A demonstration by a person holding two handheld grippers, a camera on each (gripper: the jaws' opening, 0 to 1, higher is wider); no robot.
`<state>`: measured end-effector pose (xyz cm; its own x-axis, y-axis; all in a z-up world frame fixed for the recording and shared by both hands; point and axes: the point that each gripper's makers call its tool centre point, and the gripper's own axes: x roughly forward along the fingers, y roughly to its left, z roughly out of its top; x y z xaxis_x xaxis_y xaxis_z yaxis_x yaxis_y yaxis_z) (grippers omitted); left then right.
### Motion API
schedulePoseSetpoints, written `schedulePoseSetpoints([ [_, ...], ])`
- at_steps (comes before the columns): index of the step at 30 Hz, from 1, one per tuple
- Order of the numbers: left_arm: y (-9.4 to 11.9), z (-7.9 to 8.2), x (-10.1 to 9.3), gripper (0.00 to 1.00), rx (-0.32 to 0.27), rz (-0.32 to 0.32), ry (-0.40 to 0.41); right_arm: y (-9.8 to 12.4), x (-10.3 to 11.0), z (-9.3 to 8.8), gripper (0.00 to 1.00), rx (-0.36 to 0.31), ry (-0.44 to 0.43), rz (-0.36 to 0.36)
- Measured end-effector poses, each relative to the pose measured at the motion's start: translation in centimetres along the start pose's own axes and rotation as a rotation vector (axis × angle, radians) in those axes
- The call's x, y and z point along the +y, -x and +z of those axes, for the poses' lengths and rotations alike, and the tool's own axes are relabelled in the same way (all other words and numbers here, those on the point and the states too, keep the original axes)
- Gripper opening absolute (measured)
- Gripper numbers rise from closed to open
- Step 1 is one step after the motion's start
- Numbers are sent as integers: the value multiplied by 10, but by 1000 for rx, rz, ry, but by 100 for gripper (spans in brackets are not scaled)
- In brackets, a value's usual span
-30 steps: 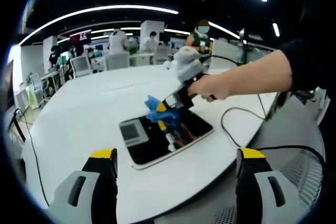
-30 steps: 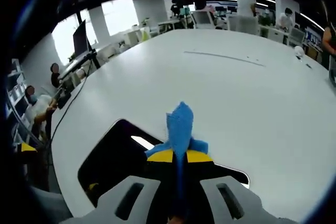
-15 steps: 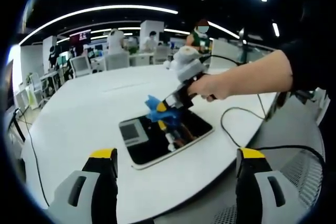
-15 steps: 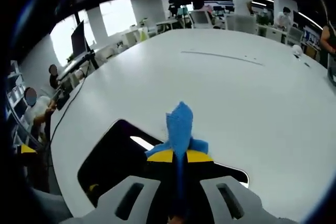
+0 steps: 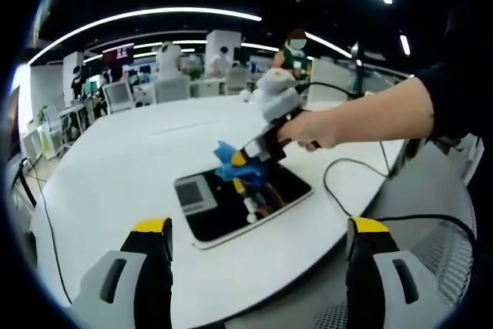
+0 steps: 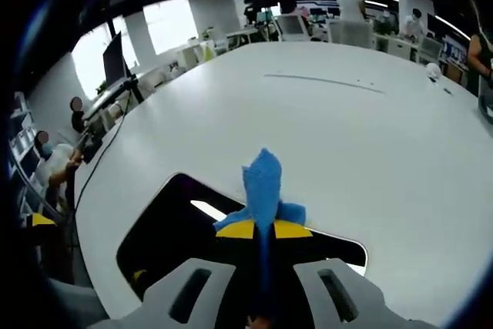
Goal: Wipe the mirror surface with the cleaning cloth until all visible marks leave the cleaned area.
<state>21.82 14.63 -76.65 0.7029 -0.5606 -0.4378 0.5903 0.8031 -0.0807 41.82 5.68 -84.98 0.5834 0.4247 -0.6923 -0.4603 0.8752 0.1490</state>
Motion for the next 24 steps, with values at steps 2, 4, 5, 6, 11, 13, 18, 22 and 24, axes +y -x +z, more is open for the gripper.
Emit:
schedulePoseSetpoints([
  [2,0,0,0,94,1,0,-3,2,1,-2,1,1,0,1],
  [4,0,0,0,94,2,0,-3,3,2,-3,1,1,-1,2],
  [5,0,0,0,94,2,0,-3,3,3,-4,1,1,3,3],
  [6,0,0,0,94,1,0,-3,4,3,-4,1,2,4,4],
  [11,0,0,0,94,1,-2,-2,6,4,-8,1,3,5,6],
  [13,0,0,0,94,0,-3,-1,8,6,-9,1,3,6,7],
  [18,0,0,0,94,-3,-3,0,13,9,-15,1,-3,10,8],
  [22,0,0,0,94,-1,-4,-1,15,10,-17,1,-10,5,10],
  [24,-1,0,0,94,0,-6,-2,16,10,-18,1,-13,7,9],
])
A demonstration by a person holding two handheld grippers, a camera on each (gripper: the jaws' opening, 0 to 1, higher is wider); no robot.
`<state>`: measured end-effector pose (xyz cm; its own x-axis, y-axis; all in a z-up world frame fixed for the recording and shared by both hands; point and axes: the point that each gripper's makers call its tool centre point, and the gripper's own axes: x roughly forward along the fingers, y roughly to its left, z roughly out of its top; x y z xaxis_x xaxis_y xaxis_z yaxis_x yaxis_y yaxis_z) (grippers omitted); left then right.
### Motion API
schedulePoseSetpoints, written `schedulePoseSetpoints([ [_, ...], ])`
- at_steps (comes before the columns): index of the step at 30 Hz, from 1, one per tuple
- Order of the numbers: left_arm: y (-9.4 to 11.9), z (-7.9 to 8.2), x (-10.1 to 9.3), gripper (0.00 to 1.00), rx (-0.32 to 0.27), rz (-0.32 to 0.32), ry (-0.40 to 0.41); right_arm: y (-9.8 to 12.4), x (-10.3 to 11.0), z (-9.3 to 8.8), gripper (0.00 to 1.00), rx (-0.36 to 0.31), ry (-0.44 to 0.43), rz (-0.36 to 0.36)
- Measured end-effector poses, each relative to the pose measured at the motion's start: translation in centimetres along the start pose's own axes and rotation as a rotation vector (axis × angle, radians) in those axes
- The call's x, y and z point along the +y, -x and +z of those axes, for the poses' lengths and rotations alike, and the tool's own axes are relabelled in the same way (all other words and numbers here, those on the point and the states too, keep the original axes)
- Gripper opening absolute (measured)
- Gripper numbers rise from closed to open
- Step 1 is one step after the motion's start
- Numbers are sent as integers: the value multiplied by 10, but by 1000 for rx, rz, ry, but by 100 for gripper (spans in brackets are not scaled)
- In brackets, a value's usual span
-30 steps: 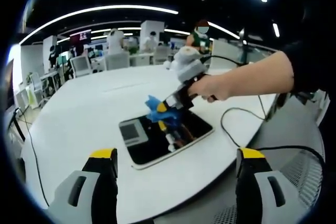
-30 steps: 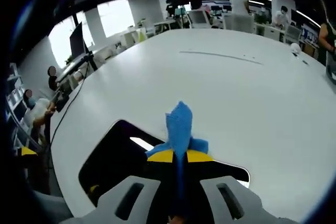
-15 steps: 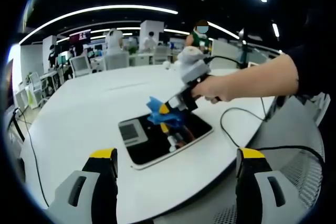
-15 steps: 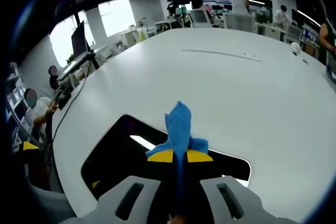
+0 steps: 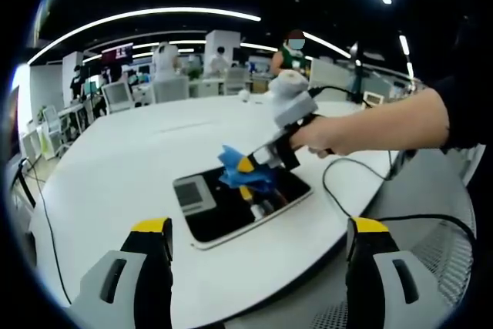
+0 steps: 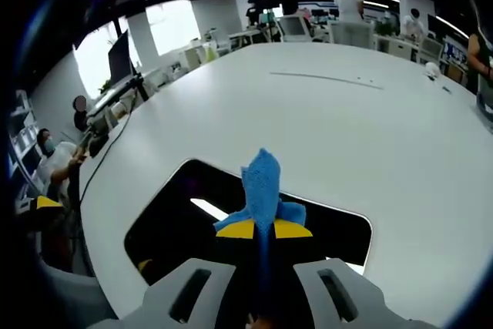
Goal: Wipe the mirror surface with the cleaning cloth until all visible marks leave the cleaned area.
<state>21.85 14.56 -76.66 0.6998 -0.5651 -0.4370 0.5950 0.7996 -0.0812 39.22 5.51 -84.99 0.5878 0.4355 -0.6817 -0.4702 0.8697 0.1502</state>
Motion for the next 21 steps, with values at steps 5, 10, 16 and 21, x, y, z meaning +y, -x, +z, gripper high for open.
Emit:
schedulePoseSetpoints([
  [5,0,0,0,94,-1,1,1,4,3,-4,1,-8,2,-4],
  [10,0,0,0,94,-3,1,2,8,5,-8,1,-15,-6,-1],
  [16,0,0,0,94,-3,1,4,12,9,-12,1,-13,-6,4],
  [21,0,0,0,94,-2,1,1,16,12,-17,1,-15,-10,4],
])
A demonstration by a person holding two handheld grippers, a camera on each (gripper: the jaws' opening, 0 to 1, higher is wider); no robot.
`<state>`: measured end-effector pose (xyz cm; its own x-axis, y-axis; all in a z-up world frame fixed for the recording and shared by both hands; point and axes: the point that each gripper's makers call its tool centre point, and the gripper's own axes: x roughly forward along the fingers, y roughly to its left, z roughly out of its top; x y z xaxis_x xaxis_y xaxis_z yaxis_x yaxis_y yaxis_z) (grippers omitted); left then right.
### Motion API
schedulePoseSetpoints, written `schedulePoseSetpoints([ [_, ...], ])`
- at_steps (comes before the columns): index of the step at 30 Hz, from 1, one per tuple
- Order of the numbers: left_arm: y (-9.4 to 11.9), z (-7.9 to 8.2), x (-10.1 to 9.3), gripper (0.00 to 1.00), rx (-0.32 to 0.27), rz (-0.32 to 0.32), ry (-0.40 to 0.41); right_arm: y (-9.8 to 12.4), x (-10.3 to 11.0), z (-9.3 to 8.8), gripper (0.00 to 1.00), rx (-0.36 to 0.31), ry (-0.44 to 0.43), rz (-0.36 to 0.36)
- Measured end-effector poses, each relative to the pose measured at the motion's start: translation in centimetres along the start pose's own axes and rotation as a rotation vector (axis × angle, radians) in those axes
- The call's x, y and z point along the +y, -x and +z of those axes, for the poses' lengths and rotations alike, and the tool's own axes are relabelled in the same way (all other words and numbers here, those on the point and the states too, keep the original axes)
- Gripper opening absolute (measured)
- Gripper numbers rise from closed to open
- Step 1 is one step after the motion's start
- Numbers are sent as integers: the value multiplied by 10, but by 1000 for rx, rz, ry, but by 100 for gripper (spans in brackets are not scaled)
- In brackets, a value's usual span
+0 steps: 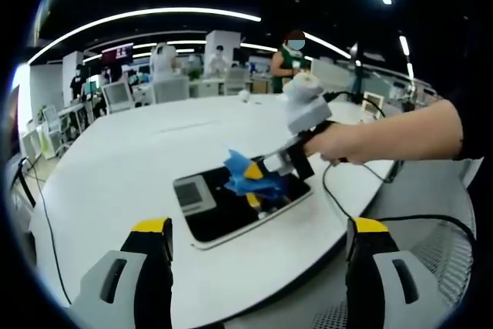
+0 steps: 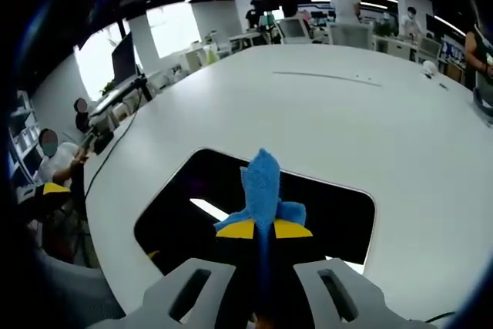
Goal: Wipe the mirror surface with the cleaning cloth until all visible marks leave the cleaned area.
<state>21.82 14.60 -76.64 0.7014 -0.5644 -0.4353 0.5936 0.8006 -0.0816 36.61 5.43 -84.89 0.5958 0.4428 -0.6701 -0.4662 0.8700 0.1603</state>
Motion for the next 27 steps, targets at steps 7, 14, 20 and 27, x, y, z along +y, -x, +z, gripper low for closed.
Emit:
schedulePoseSetpoints([
  [7,0,0,0,94,1,-1,0,6,5,-6,1,-3,-12,4],
  [14,0,0,0,94,-3,0,1,14,11,-15,1,0,-20,10],
  [20,0,0,0,94,-3,2,0,20,16,-21,1,5,-24,16],
  [27,1,1,0,93,-5,5,-2,22,18,-25,1,10,-29,19],
])
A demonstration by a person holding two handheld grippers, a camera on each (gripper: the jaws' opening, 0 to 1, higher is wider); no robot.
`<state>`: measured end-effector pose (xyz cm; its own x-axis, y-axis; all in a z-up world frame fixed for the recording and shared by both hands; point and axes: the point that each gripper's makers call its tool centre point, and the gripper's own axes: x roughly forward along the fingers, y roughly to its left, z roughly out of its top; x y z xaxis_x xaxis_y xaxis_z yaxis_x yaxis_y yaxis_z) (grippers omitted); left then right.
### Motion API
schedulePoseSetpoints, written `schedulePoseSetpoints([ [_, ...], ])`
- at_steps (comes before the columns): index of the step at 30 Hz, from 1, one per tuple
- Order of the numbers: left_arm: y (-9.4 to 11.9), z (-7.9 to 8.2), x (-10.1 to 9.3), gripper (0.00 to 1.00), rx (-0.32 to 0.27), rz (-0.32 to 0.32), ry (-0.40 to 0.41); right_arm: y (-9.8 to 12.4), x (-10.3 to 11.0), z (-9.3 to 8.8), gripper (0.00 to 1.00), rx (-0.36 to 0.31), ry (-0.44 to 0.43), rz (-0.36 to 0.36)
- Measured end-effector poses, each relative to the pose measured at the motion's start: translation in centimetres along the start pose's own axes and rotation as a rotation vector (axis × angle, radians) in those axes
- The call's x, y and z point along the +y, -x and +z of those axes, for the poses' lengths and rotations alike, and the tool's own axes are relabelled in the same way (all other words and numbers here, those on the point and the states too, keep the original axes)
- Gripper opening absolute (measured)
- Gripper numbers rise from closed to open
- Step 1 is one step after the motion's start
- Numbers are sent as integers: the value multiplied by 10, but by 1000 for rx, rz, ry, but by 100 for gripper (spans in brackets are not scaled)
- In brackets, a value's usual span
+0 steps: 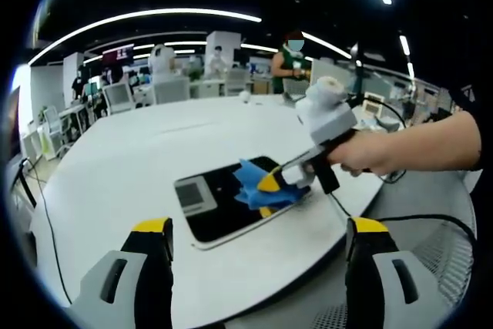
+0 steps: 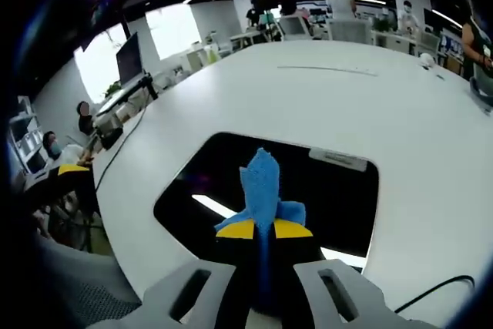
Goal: Wipe the mirror surface with the cleaning cloth until all visible marks leave the cleaned area.
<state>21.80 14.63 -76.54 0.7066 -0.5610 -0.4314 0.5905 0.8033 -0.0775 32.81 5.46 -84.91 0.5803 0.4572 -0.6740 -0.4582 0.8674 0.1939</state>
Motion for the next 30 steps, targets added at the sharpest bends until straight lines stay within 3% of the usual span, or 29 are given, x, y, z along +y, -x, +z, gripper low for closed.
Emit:
schedulePoseSetpoints([
  [30,0,1,0,93,-2,7,3,13,10,-16,1,11,19,26],
])
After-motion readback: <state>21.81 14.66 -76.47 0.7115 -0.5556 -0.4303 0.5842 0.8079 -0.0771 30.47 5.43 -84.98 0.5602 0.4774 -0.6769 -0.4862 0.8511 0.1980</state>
